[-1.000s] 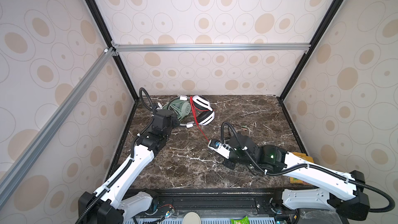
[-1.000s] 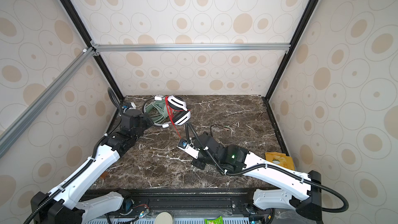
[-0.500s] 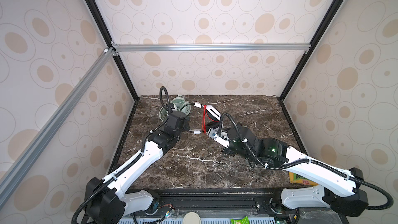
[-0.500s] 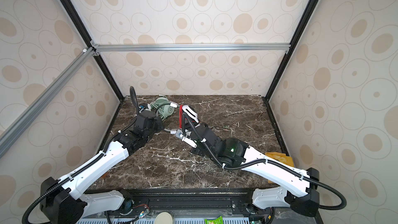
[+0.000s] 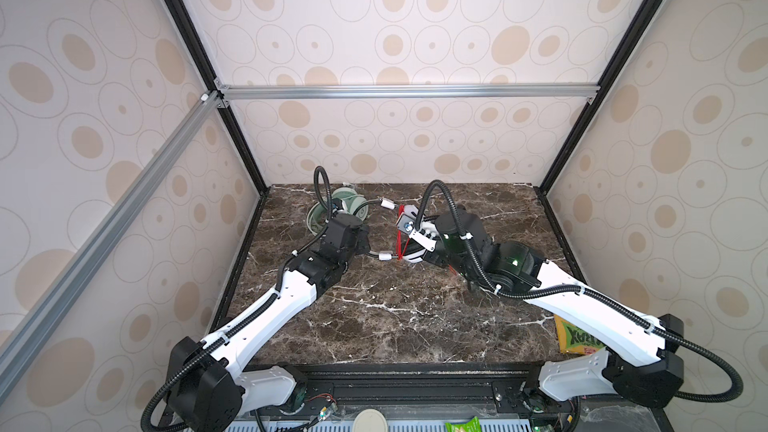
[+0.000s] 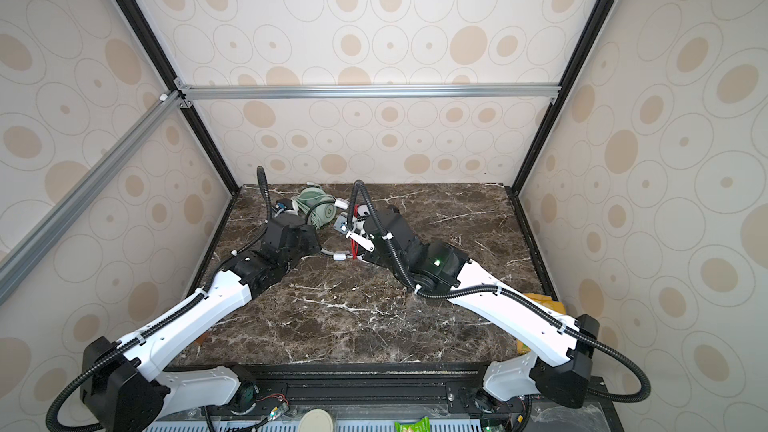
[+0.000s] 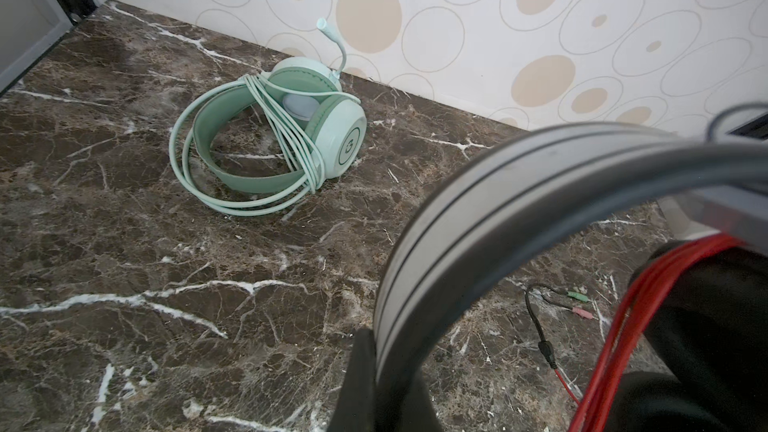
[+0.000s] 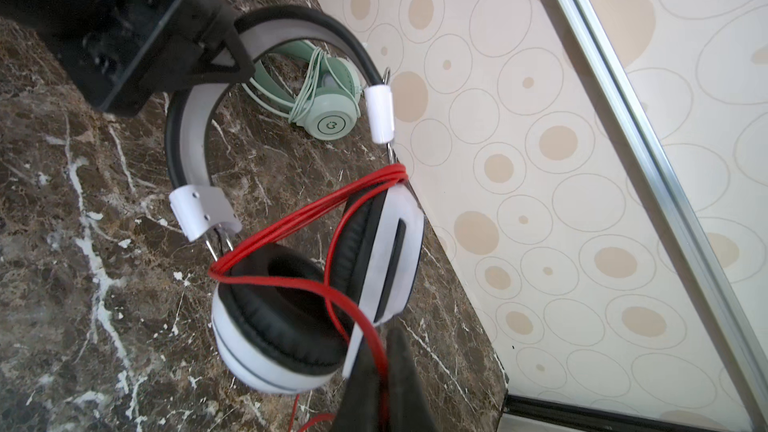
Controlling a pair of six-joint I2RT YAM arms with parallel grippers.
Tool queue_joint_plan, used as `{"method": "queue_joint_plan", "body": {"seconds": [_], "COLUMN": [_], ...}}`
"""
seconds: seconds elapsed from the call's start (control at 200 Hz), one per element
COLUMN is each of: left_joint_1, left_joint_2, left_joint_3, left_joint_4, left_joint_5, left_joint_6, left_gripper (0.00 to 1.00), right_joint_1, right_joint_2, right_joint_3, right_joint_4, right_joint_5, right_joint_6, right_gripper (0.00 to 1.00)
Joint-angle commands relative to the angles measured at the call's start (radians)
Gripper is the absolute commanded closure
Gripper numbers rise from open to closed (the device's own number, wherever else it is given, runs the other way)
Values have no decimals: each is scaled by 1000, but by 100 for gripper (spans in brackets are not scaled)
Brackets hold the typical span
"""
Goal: Wrap the headphones
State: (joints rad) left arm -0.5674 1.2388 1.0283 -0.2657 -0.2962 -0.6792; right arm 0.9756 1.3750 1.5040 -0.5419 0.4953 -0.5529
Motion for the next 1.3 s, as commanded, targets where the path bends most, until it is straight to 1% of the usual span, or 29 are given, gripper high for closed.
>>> {"method": "queue_joint_plan", "body": {"seconds": [0.0,0.11,0.375,0.44,0.52,0.715,0.795,0.935,1.015,1.09,1.17,1.215,1.29], "left_joint_1": [-8,-9,-9,-10,-9,-10,-10,-10,-10,-11,-10,-10,-10], "left_joint_2": [-28,-31,-32,-32,-32,-32,-34,-29,-24,-25,-39,-53,-71], "left_joint_3": [62,62,62,62,63,60,57,49,44,41,27,19,13], "left_joint_4": [77,77,79,80,81,82,87,94,97,103,122,133,160], "left_joint_5": [6,9,18,17,18,16,12,5,-5,-23,-45,-52,-45], "left_joint_6": [-10,-5,-4,-4,-3,-1,2,6,9,10,14,7,-11], "left_gripper": [100,100,100,100,100,100,100,100,100,100,100,100,100], "right_joint_1": [-22,-46,-116,-135,-157,-195,-204,-221,-221,-222,-230,-244,-290], "right_joint_2": [43,93,219,247,274,331,343,347,325,276,192,133,28], "right_joint_3": [74,125,284,336,401,543,565,581,551,467,310,202,44], "right_joint_4": [30,36,-8,-27,-49,-109,-115,-142,-148,-130,-84,-46,-1], "right_joint_5": [-28,-63,-132,-137,-141,-160,-150,-151,-164,-167,-175,-184,-232], "right_joint_6": [-27,-28,-24,-21,-16,-13,-16,4,22,45,96,145,231], "right_gripper": [92,88,83,82,76,74,71,71,71,70,70,70,70]}}
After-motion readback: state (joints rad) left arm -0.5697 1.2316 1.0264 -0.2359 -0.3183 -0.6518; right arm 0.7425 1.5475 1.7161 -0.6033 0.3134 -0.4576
